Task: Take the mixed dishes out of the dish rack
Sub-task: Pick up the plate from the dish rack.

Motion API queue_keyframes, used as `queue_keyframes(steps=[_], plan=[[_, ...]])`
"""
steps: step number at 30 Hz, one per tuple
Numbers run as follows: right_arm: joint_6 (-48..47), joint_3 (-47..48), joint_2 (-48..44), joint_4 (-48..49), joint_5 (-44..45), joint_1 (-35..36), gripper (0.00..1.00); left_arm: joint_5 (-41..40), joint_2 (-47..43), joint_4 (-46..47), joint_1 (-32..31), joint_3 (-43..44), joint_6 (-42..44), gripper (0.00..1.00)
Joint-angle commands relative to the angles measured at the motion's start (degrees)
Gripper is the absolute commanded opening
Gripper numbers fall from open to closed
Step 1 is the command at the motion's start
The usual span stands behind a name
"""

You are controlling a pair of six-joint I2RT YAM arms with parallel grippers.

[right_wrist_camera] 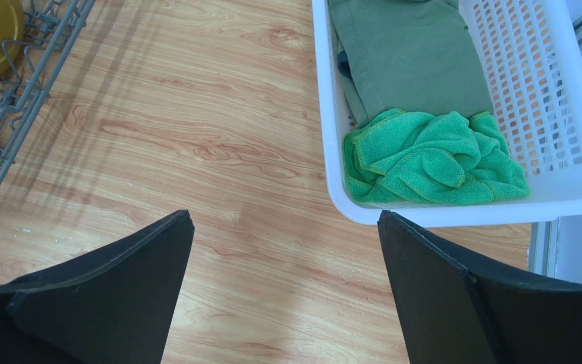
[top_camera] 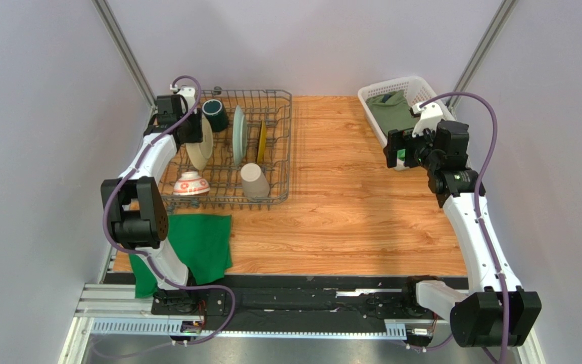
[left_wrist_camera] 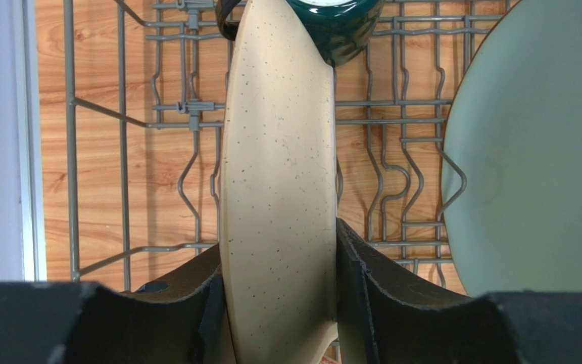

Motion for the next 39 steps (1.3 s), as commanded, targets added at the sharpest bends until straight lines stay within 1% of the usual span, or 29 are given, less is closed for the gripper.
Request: queue_keyframes(steps=[1,2,3,5,6,10,11,12,13,23,31,39], plan=[[-1.1,0.9,0.1,1.3,0.2,0.1,0.99,1.5,-1.2,1.4,0.2,0.4,0.6,0.37],[-1.0,0.9,0.2,1.4,0.2,0.1,0.99,1.8,-1.2,1.3,0.1,0.4,0.5,0.35],[-1.0,0.9,0.1,1.4,0.2,0.0,0.99,2.1,-1.4,1.3,0.2,0.5,0.3,0.30],[-1.1,0.9,0.1,1.3,0.3,0.0,0.99,2.3,-1.9,1.4,0.2,0.4,0.1,0.25],[-1.1,0.9,0.2,1.3,0.2,0.1,0.99,2.3,-2.2,1.4,0.2,0.4,0.0,0.20],[-1.2,1.0,0.3,1.2,0.1,0.1,0.99,2.5,-3.5,1.4,0.2,0.0,-0.8,0.17],[-1.2,1.0,0.4,1.2,0.2,0.0,0.99,2.4,-4.1,1.4,0.2,-0.3,-1.0,0.08],[-1.2,1.0,0.4,1.2,0.2,0.0,0.99,2.5,-4.5,1.5,0.2,-0.6,-1.1,0.06],[-1.2,1.0,0.3,1.2,0.1,0.0,0.99,2.3,-4.9,1.6,0.2,-0.6,-1.2,0.00],[-1.2,1.1,0.6,0.9,-0.1,0.1,0.99,0.4,-11.7,3.2,0.5,-3.1,-4.4,0.00],[-1.4,1.1,1.2,0.9,-0.2,0.1,0.99,2.2,-15.1,3.4,1.0,-3.8,-8.0,0.00],[-1.7,1.1,1.7,0.7,0.1,0.0,0.99,5.6,-17.0,3.1,1.2,0.1,-10.8,0.00]])
